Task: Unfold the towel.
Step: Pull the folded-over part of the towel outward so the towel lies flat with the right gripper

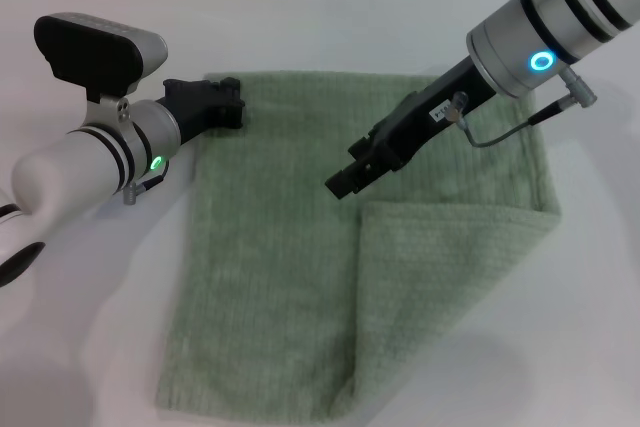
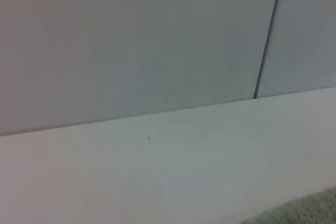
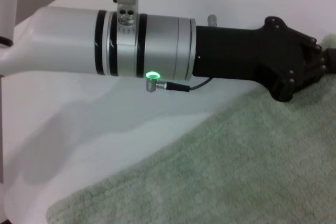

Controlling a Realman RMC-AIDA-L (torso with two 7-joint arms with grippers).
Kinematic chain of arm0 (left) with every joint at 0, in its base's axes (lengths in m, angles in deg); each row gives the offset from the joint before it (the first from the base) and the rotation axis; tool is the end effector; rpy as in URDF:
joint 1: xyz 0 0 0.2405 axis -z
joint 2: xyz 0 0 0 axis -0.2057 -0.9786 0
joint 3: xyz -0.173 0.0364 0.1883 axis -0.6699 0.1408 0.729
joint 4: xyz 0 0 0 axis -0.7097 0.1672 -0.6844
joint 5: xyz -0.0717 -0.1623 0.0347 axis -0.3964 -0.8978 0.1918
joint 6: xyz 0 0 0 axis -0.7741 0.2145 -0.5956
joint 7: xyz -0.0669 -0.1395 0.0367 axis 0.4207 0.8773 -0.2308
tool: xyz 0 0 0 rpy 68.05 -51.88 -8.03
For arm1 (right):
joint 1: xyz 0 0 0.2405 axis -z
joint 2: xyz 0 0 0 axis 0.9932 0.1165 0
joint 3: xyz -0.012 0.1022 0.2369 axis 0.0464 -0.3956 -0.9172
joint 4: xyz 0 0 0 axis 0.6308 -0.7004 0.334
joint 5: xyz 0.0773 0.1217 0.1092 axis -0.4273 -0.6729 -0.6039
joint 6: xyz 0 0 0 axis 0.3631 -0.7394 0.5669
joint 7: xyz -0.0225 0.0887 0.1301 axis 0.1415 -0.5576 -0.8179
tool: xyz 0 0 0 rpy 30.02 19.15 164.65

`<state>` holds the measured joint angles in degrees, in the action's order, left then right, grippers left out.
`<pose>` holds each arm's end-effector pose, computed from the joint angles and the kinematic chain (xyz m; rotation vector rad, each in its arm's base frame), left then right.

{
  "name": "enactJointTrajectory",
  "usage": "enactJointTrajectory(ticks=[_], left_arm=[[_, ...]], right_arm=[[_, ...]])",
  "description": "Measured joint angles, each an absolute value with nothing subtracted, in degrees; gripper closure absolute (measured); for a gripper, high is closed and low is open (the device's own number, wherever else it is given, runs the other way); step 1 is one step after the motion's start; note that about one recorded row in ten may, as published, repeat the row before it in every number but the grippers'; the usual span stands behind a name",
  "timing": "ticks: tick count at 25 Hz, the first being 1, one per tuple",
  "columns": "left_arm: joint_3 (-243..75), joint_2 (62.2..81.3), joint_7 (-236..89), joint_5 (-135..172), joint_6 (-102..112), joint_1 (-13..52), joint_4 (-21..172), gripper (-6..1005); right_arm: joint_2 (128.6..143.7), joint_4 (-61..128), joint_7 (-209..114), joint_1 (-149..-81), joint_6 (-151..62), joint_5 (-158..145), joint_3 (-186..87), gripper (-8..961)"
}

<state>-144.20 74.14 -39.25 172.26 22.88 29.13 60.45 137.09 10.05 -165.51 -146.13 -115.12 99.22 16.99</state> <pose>-0.2696 0.3997 -0.0740 -2.0636 -0.8309 -0.3451 0.1236 0.3771 -0.0652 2.9972 -0.8175 0.1507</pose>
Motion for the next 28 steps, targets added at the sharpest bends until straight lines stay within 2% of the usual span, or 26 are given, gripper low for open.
enactJointTrajectory(ticks=[9, 28], left_arm=[[-144.4, 74.13, -39.2, 172.3, 22.9, 29.3, 60.4, 991], [-144.1, 74.20, -39.3, 172.3, 22.9, 29.0, 60.4, 991]], right_arm=[[137.38, 11.0, -166.1, -145.9, -114.3, 100.9, 18.3, 241], [140.47, 11.1, -168.5, -145.4, -109.1, 106.3, 19.7, 241]])
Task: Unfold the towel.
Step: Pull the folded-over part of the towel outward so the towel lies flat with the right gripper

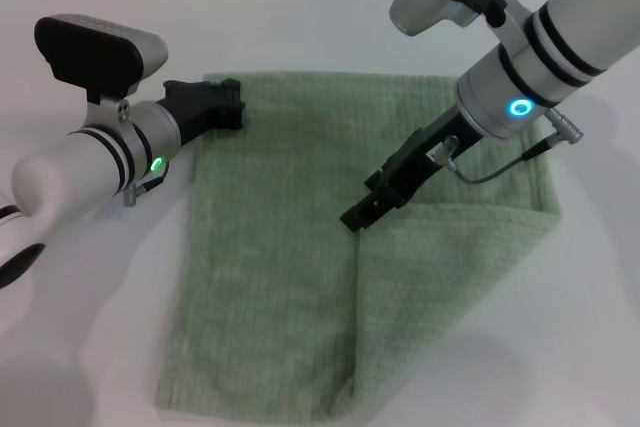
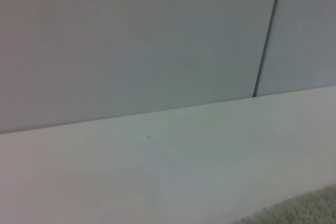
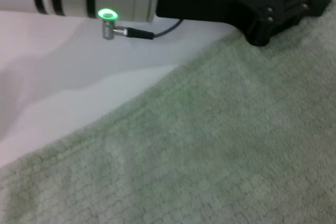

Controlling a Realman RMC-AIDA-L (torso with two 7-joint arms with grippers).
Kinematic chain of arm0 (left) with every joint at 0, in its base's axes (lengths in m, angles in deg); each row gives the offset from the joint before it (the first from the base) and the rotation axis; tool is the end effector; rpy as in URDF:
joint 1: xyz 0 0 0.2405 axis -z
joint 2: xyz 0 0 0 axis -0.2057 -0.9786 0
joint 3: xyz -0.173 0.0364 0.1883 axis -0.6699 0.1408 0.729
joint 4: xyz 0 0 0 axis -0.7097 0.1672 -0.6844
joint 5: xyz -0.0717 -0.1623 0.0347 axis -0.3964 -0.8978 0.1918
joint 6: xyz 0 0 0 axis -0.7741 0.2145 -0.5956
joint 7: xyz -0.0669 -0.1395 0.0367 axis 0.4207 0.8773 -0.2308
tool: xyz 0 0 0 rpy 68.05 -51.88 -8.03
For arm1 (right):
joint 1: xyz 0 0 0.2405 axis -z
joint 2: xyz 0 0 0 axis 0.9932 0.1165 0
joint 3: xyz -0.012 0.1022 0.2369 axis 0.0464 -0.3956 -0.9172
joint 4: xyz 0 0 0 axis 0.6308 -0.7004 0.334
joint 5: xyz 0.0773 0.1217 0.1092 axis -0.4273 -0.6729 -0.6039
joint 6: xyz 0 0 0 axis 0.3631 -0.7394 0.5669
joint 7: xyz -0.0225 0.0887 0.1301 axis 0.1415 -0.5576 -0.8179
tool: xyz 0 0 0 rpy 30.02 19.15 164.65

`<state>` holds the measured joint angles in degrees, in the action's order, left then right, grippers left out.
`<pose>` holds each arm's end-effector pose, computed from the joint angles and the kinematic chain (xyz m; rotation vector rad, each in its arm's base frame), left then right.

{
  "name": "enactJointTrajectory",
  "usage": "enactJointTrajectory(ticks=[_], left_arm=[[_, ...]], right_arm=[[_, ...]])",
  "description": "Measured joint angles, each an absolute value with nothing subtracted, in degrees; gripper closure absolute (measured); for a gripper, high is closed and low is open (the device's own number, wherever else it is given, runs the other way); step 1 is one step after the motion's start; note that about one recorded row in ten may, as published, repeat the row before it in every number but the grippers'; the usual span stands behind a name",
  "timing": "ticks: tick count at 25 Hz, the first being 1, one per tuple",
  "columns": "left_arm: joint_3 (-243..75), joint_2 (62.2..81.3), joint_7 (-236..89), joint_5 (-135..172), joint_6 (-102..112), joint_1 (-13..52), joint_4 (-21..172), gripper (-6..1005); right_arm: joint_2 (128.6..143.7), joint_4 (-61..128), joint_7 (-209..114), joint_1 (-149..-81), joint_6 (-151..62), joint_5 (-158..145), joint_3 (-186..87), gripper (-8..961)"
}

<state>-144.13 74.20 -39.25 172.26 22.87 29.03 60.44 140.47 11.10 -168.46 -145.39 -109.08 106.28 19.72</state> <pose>-0.2700 0.3989 -0.0746 -2.0645 -0.8327 -0.3440 0.1464 0.3703 -0.0898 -2.9762 0.8341 -0.3366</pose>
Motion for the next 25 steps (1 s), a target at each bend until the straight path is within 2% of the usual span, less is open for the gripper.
enactJointTrajectory(ticks=[25], left_arm=[[-144.3, 74.32, -39.3, 172.3, 23.1, 28.9, 60.4, 991]], right_arm=[[141.67, 11.1, -169.6, -145.5, -107.4, 109.5, 20.3, 242]])
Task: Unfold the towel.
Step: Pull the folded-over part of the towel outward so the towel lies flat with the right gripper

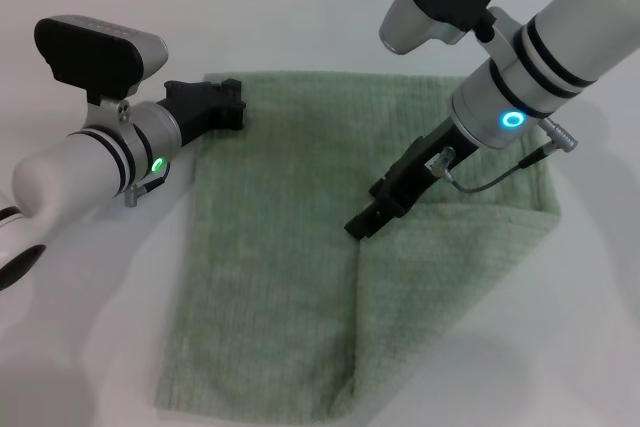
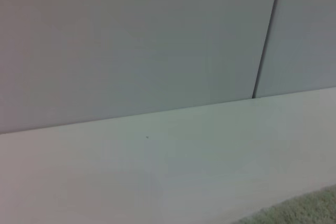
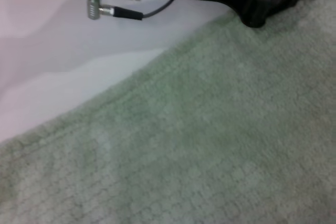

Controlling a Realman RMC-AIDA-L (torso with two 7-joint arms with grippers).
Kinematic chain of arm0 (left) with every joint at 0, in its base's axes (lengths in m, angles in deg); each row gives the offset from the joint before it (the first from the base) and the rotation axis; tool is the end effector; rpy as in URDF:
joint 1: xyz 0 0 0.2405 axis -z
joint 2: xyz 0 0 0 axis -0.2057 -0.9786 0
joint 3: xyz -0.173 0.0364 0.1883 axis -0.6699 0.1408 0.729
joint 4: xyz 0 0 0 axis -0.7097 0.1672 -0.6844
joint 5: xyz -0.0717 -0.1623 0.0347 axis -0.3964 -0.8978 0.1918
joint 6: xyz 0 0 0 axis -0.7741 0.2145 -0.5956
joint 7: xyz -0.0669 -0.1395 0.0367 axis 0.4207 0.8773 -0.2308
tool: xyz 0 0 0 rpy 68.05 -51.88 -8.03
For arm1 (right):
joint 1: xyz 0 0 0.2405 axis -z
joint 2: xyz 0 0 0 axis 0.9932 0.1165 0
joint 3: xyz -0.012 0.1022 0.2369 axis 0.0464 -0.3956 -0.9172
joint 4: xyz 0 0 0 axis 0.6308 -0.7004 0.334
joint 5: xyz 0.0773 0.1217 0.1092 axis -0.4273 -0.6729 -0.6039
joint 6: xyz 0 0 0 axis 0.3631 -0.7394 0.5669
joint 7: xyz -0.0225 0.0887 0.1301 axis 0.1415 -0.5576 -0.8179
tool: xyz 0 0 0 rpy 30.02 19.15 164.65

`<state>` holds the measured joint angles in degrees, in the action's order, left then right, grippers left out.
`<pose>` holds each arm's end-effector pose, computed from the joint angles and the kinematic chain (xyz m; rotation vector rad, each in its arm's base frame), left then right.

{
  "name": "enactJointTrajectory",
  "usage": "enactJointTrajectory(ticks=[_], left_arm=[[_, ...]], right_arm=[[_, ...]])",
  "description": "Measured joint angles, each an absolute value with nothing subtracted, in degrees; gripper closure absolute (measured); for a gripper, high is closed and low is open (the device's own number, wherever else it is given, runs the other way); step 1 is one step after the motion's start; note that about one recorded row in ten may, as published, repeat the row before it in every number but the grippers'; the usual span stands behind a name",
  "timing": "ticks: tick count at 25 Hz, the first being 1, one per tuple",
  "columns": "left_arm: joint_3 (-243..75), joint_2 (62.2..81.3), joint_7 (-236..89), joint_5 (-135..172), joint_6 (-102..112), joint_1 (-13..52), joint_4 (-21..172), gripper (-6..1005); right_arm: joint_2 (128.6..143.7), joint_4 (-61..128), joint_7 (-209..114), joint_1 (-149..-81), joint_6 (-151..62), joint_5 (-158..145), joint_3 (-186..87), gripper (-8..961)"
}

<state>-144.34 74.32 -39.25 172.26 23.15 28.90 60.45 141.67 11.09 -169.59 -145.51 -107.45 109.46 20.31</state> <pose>-0.2697 0.3983 -0.0751 -2.0627 -0.8361 -0.3514 0.1511 0.3688 -0.0966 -2.9512 0.8089 -0.4030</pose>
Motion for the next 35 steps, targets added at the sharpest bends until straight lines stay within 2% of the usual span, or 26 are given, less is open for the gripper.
enactJointTrajectory(ticks=[17, 29, 35], left_arm=[[-144.4, 74.32, -39.3, 172.3, 23.0, 29.0, 60.4, 991], [-144.4, 74.31, -39.3, 172.3, 23.0, 28.9, 60.4, 990], [-144.5, 74.27, -39.3, 172.3, 23.0, 28.8, 60.4, 990]], right_arm=[[141.87, 11.2, -170.5, -145.7, -107.6, 110.5, 21.9, 242], [141.86, 11.2, -170.5, -145.6, -107.6, 110.5, 21.9, 400], [141.86, 11.2, -170.5, -145.7, -107.7, 110.6, 21.9, 543]])
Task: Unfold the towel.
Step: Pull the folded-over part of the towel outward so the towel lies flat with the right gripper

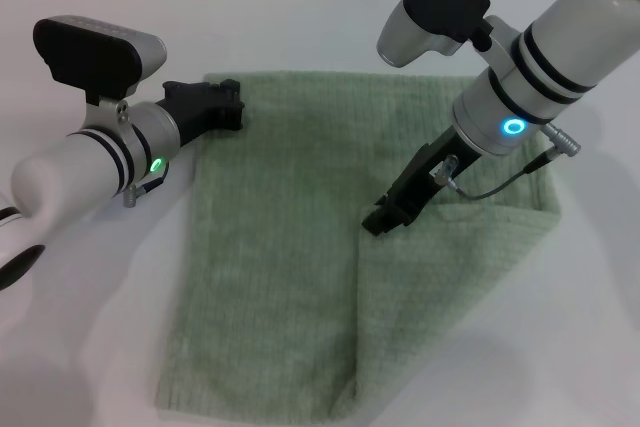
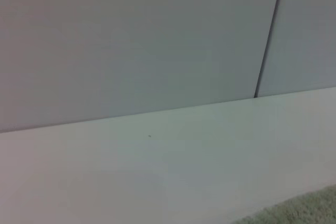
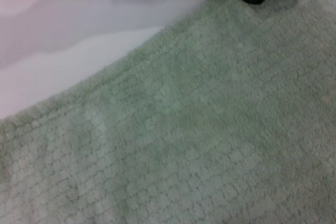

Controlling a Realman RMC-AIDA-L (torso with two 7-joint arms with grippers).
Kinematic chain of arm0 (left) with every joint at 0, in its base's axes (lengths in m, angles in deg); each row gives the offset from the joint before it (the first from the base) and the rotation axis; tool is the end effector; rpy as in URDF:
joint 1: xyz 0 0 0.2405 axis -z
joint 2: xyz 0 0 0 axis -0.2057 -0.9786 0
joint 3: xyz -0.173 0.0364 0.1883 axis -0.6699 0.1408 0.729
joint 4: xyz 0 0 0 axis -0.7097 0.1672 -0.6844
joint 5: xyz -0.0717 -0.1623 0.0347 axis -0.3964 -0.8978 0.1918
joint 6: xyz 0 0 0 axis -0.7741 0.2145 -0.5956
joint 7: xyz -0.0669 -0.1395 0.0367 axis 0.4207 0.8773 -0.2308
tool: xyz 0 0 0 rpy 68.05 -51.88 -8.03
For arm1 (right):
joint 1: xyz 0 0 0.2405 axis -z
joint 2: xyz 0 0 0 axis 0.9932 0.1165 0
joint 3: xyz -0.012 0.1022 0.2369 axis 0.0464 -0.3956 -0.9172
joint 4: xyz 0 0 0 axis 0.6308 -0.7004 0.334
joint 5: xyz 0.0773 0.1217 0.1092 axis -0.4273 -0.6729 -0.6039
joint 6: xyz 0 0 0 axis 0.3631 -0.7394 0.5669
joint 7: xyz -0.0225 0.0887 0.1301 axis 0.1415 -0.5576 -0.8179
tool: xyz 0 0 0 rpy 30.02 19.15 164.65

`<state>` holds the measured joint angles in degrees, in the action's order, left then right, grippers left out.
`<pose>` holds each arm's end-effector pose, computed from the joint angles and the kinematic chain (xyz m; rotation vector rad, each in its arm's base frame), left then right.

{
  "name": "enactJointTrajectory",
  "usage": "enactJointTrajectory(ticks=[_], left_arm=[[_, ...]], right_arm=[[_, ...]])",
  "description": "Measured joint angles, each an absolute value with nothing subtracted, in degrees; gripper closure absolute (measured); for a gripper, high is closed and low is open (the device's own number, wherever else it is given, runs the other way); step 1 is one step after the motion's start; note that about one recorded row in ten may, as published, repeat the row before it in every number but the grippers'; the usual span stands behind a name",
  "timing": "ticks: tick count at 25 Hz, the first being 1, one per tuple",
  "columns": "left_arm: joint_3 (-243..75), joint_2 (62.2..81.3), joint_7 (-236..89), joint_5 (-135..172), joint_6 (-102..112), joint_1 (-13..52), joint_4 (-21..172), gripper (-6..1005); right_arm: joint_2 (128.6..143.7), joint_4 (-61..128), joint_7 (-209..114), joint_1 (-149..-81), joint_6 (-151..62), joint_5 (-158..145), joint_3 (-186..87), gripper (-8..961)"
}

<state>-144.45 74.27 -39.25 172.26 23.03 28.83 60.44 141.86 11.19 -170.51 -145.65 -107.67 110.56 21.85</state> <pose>-0.2706 0.3983 -0.0745 -2.0595 -0.8389 -0.3492 0.1553 0.3659 -0.0980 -2.9475 0.7992 -0.4658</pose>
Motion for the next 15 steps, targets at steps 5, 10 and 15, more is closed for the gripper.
enactJointTrajectory(ticks=[5, 10, 15], left_arm=[[-144.5, 74.23, -39.3, 172.3, 23.1, 28.8, 60.4, 990], [-144.4, 74.22, -39.3, 172.3, 23.1, 28.8, 60.4, 990], [-144.5, 74.22, -39.3, 172.3, 23.1, 28.8, 60.4, 990]], right_arm=[[141.86, 11.2, -170.5, -145.7, -107.7, 110.6, 21.9, 674], [141.82, 11.2, -170.5, -145.8, -107.8, 110.6, 21.9, 801], [141.77, 11.1, -170.4, -145.8, -107.7, 110.6, 21.9, 829]])
